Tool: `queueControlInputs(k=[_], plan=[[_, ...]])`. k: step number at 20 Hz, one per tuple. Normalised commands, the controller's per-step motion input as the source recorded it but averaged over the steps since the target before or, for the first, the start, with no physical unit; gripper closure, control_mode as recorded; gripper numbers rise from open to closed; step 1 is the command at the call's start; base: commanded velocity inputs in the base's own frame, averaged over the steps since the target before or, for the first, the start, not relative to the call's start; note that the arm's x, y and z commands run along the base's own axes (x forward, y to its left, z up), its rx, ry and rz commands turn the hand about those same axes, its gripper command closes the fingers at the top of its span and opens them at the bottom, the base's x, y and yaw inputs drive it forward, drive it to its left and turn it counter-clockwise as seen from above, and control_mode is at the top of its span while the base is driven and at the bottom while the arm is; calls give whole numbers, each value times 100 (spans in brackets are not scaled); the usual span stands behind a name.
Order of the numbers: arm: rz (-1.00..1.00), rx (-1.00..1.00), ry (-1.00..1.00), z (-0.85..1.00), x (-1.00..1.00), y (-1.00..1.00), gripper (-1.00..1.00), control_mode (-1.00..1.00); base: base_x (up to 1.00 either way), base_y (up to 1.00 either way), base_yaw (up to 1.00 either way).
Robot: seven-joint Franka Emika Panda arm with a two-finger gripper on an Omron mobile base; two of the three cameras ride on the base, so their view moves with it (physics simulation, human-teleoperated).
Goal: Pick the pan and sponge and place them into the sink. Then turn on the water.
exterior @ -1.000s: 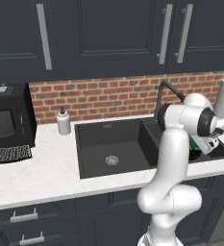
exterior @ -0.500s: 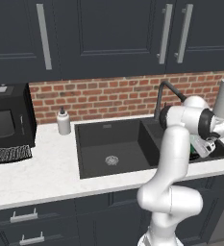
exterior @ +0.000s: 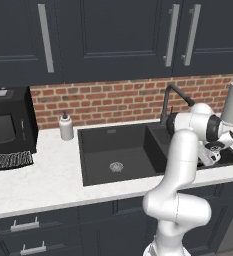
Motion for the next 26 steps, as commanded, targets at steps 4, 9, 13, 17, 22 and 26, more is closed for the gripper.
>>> queueControlInputs(k=[4, 9, 13, 17, 22, 26], plan=[[1, 0, 0, -27, 28, 0, 100, -100, 0, 0, 0], [2, 0, 0, -19, 34, -1, 100, -100, 0, 0, 0], [3, 0, 0, -11, 35, 0, 100, -100, 0, 0, 0], [2, 0, 0, -7, 29, 0, -100, -100, 0, 0, 0], [2, 0, -2, -2, 11, -5, -100, -100, 0, 0, 0], [2, 3, -12, 0, 0, -11, -100, -100, 0, 0, 0]])
